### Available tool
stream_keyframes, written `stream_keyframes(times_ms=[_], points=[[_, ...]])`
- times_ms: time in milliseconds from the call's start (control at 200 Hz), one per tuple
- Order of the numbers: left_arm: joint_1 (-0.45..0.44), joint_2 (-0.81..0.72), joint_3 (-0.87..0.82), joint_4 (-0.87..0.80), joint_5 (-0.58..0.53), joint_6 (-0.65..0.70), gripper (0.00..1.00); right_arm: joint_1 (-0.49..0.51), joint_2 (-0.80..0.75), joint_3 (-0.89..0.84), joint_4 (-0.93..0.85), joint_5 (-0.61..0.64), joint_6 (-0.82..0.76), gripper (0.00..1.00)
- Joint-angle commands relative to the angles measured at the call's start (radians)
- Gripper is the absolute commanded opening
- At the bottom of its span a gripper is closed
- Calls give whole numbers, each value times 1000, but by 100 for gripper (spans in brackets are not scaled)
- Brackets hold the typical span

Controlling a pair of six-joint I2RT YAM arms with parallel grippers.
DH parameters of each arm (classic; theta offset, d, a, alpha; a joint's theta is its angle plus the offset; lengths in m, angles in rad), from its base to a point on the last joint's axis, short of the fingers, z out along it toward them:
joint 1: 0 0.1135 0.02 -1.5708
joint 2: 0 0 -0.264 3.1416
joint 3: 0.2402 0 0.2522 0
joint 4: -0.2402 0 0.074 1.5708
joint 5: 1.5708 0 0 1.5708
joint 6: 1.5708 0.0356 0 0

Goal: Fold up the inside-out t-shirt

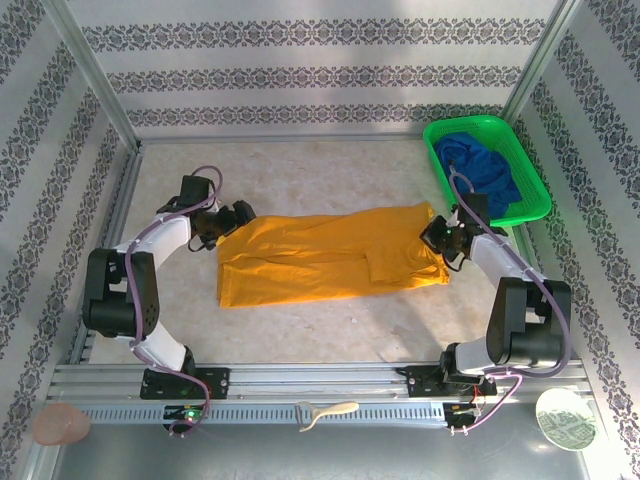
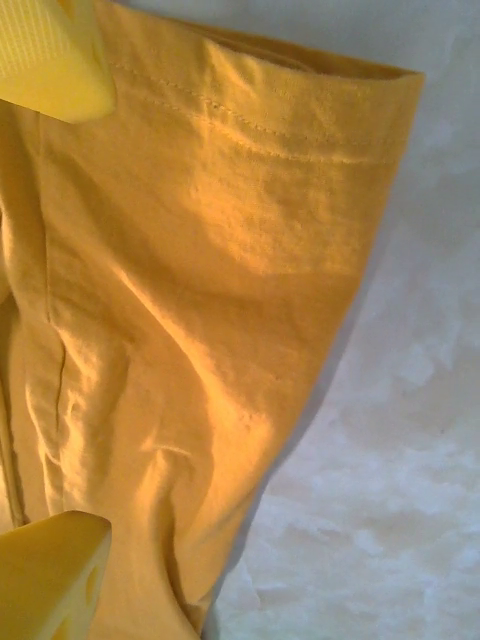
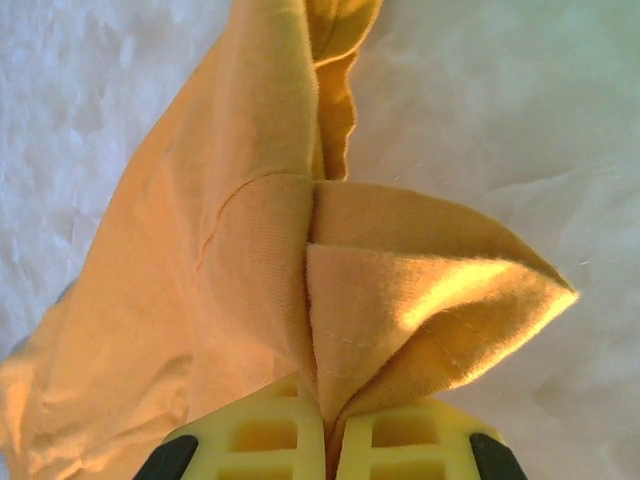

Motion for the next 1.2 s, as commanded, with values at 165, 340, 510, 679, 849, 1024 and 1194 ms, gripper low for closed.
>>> stream_keyframes(times_ms=[165, 340, 510, 679, 849, 1024, 1194], points=[[1, 95, -37, -7, -43, 42, 100, 190, -51, 140, -137, 120, -78, 0], [1, 106, -40, 22, -24, 29, 100, 386, -26, 253, -207, 210, -89, 0], [1, 114, -37, 38, -8, 26, 100, 577, 49, 377, -249, 272, -77, 0], [1, 126, -41, 54, 6, 30, 100, 745, 140, 520, -282, 319, -59, 0], [1, 139, -52, 83, 24, 22, 100, 863, 257, 670, -319, 350, -53, 0], [1, 145, -66, 107, 42, 14, 100, 928, 377, 798, -348, 372, -40, 0], [1, 148, -67, 113, 50, 16, 100, 961, 470, 870, -358, 392, -20, 0]])
